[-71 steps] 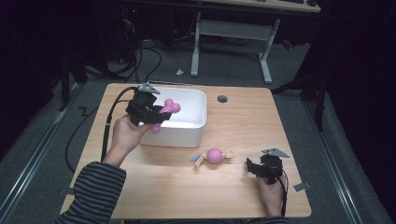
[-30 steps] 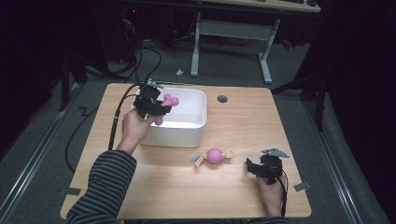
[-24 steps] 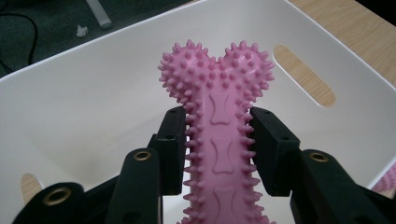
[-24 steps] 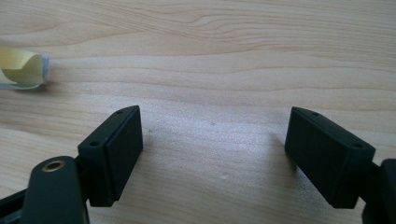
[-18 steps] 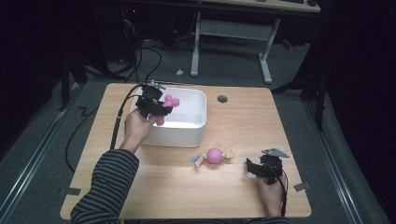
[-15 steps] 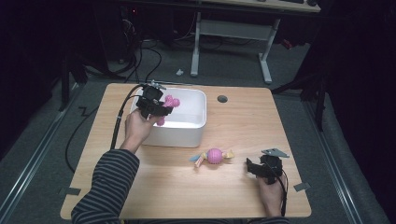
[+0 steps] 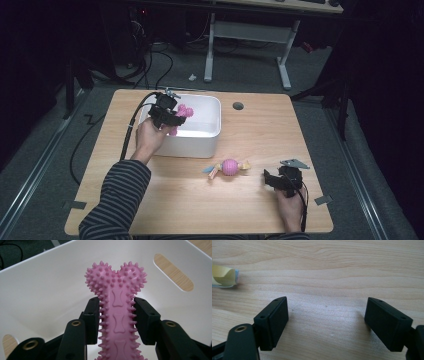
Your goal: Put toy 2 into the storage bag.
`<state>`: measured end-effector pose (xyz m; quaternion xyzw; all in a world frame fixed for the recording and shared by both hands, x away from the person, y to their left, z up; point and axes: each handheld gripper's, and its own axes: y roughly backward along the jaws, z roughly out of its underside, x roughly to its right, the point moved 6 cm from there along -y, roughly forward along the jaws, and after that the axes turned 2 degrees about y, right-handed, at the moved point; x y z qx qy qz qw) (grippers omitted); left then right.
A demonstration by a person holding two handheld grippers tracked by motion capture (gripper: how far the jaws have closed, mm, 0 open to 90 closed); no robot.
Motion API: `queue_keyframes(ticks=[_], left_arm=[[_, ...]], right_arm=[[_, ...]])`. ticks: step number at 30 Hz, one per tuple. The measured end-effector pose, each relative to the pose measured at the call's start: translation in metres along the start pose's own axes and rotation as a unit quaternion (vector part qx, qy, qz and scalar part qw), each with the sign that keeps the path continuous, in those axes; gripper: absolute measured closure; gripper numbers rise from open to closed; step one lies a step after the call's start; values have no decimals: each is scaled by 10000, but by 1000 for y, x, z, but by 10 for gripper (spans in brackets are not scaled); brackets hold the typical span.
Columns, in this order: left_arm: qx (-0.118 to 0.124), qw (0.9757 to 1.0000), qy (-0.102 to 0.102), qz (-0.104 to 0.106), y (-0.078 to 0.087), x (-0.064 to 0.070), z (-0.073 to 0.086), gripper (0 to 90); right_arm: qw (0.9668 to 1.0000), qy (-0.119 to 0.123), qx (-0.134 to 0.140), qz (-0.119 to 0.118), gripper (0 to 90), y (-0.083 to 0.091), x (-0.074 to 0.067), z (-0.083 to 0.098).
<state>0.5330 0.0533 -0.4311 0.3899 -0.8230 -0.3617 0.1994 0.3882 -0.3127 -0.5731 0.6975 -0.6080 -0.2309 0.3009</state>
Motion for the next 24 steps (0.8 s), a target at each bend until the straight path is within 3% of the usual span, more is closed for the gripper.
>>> queue_keyframes(ticks=[24], left_arm=[[-184, 9997, 169, -28, -11, -6, 11, 578]], right_arm=[[10000, -3, -13, -9, 193, 0, -1, 0]])
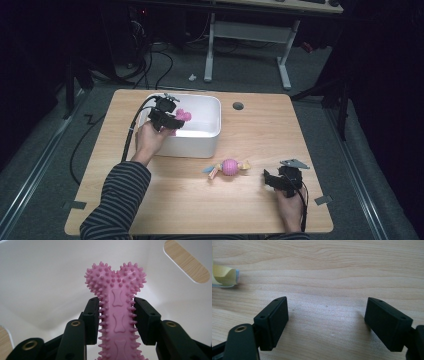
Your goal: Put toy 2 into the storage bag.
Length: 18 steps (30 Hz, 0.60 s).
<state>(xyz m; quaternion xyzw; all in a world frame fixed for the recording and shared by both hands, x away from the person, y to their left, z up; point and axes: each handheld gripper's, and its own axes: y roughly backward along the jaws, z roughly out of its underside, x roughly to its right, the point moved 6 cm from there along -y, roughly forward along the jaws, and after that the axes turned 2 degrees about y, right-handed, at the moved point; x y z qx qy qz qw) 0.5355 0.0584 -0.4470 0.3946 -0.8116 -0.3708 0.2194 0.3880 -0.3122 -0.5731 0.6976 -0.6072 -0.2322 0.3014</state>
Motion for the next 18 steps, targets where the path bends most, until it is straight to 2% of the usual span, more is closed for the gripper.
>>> queue_keyframes(ticks=[3, 8, 13, 18], left_arm=[[1, 10000, 41, 18, 0, 0, 0, 559], [140, 9999, 43, 61, 6, 2, -2, 473], [198, 9998, -45, 40, 15, 3, -2, 425], [365, 9993, -50, 52, 28, 5, -2, 392]], right_arm=[[10000, 7, 2, 0, 193, 0, 0, 0], [10000, 6, 2, -2, 193, 0, 0, 0], [10000, 46, 12, -18, 194, 0, 0, 0], [10000, 39, 19, -22, 194, 0, 0, 0]])
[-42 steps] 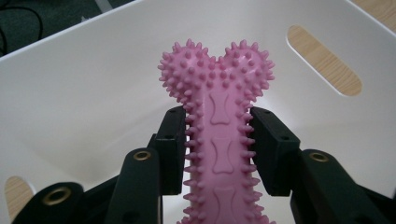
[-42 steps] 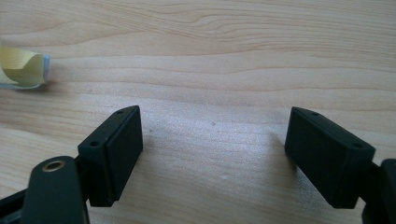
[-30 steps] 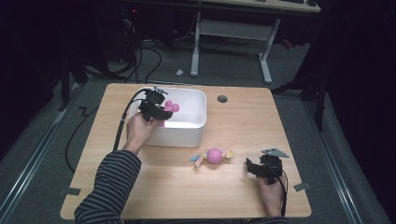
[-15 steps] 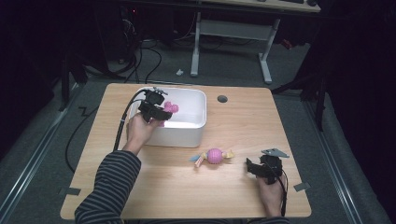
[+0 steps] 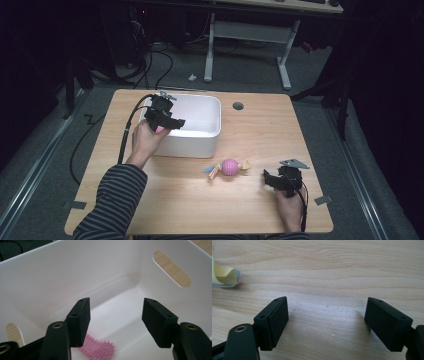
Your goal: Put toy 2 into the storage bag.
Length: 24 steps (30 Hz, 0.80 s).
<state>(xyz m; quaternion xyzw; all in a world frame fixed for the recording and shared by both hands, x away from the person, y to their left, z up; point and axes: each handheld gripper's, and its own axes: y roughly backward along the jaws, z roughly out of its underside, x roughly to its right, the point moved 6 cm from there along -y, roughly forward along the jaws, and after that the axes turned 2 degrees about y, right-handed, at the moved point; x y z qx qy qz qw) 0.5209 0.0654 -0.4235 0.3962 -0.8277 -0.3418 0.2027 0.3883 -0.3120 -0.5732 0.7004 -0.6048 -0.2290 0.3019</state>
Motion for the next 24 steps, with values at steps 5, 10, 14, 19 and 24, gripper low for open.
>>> queue_keyframes(ticks=[5, 10, 14, 19, 24], left_arm=[[168, 9998, -93, -107, 13, 1, 1, 354], [303, 9995, -42, -74, 24, 0, 5, 343], [402, 9992, -8, -54, 32, -1, 7, 337], [486, 9988, -8, -70, 41, -1, 11, 324], [570, 9983, 6, -76, 48, 0, 17, 320]], right_arm=[[10000, 0, -10, 2, 194, 0, 0, 0], [10000, -3, 1, 0, 194, 0, 0, 0], [10000, 7, -4, 2, 194, 0, 0, 0], [10000, 5, 4, 1, 194, 0, 0, 0], [10000, -6, 0, 0, 194, 0, 0, 0]])
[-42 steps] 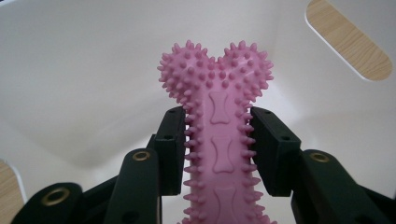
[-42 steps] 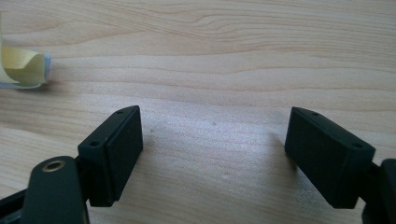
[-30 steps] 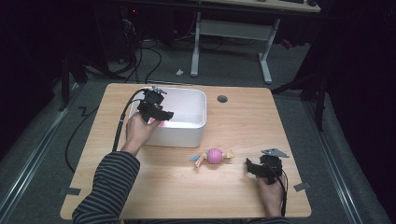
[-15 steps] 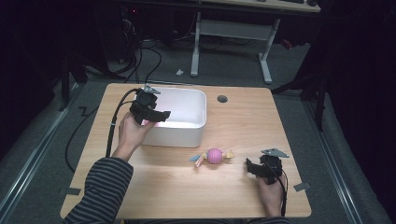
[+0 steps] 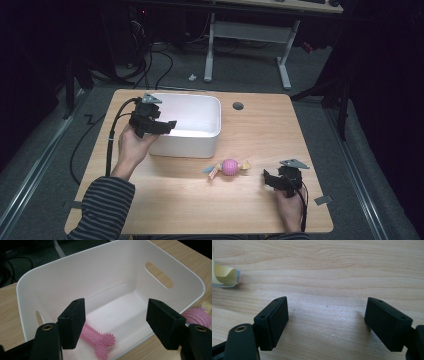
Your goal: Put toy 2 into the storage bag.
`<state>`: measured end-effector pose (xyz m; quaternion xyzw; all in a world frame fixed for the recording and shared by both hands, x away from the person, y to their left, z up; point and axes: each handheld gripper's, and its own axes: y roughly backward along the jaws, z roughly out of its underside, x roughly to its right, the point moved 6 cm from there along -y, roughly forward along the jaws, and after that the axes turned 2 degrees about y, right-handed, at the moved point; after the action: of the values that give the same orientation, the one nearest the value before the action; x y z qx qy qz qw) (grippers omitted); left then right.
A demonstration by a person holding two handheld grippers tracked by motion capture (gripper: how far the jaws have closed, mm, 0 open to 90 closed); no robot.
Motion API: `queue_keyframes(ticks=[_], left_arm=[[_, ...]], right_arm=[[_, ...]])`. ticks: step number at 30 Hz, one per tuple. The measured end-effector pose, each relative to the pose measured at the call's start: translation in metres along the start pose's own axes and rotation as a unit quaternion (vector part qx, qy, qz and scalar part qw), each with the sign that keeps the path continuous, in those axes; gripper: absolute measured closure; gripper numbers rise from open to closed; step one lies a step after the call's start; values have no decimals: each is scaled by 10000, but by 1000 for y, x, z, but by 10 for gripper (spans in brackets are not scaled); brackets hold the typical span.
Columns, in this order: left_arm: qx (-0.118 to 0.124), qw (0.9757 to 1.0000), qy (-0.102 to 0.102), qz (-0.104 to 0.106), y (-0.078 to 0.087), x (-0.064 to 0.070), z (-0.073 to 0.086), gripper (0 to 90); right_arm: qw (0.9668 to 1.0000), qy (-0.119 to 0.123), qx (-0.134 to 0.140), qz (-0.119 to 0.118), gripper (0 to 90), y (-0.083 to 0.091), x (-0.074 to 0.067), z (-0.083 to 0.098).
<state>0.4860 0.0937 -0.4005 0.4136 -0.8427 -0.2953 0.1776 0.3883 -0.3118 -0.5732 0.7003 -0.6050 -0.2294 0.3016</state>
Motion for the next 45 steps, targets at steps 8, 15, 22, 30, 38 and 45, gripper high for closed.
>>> queue_keyframes(ticks=[8, 15, 22, 30, 38, 45], left_arm=[[97, 9999, 14, -44, 13, -1, 7, 316], [131, 9999, 25, -95, 23, -1, 18, 315], [240, 9996, 38, -108, 33, 0, 25, 310], [277, 9996, 66, -92, 40, 0, 34, 308], [311, 9994, 131, -62, 41, 1, 43, 309], [337, 9992, 188, -34, 43, 2, 51, 308]], right_arm=[[10000, 11, 5, 0, 194, 0, 0, 0], [10000, 13, 6, 1, 194, 0, 0, 0], [10000, 11, 5, -1, 194, 0, 0, 0], [10000, 0, 1, 0, 194, 0, 0, 0], [10000, -2, 0, 1, 194, 0, 0, 0], [10000, -4, 1, 1, 194, 0, 0, 0]])
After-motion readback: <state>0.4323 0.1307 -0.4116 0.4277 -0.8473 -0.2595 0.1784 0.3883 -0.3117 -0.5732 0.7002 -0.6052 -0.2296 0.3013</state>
